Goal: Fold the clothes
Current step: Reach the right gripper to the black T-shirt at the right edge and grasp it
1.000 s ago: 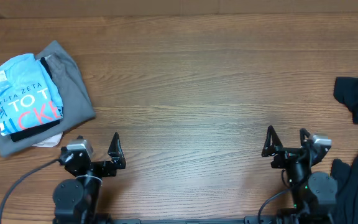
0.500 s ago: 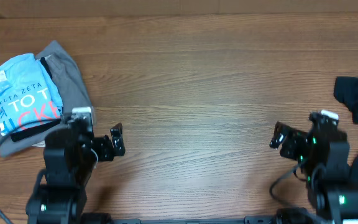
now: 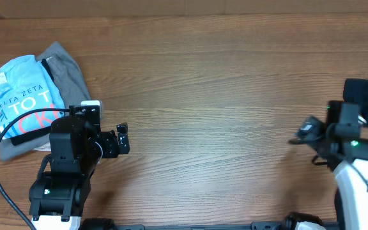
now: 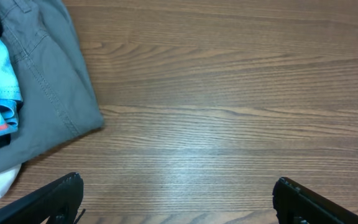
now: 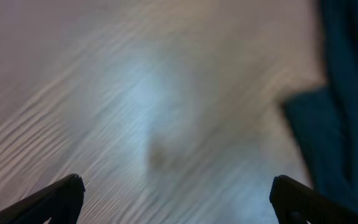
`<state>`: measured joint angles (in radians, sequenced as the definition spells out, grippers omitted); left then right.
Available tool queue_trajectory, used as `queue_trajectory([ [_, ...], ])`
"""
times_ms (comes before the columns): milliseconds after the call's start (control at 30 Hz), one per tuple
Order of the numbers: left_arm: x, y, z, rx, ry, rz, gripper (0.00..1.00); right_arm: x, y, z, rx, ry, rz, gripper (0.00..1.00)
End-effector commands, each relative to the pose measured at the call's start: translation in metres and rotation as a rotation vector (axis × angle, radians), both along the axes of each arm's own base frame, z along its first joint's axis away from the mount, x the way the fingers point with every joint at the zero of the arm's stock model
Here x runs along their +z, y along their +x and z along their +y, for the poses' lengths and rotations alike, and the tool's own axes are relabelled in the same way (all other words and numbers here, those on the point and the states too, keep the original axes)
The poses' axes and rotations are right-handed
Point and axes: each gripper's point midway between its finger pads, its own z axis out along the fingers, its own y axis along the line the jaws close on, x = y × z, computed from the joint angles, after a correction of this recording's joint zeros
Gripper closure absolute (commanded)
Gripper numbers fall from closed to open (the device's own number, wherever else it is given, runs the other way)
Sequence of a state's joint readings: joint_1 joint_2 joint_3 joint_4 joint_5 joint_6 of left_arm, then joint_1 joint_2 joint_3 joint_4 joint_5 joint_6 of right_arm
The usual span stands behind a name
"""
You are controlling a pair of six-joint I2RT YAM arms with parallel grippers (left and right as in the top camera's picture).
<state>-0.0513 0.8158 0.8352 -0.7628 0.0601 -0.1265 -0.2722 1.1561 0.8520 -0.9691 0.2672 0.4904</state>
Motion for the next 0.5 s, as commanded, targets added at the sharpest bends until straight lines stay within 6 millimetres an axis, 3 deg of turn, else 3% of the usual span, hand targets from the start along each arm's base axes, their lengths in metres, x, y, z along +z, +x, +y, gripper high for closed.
queue_trajectory([
  [0, 0.013, 0.003, 0.0, -0.017, 0.008, -0.037, 0.0, -0.007, -0.016, -0.039, -0.239, -0.016, 0.026, 0.0],
  [200, 0.013, 0.003, 0.0, -0.017, 0.008, -0.037, 0.0, -0.05, -0.055, -0.078, -0.457, 0.047, 0.157, 0.02],
  [467, 0.013, 0.003, 0.0, -0.017, 0.008, -0.036, 0.0, -0.082, -0.073, -0.094, -0.574, 0.115, 0.214, 0.12],
])
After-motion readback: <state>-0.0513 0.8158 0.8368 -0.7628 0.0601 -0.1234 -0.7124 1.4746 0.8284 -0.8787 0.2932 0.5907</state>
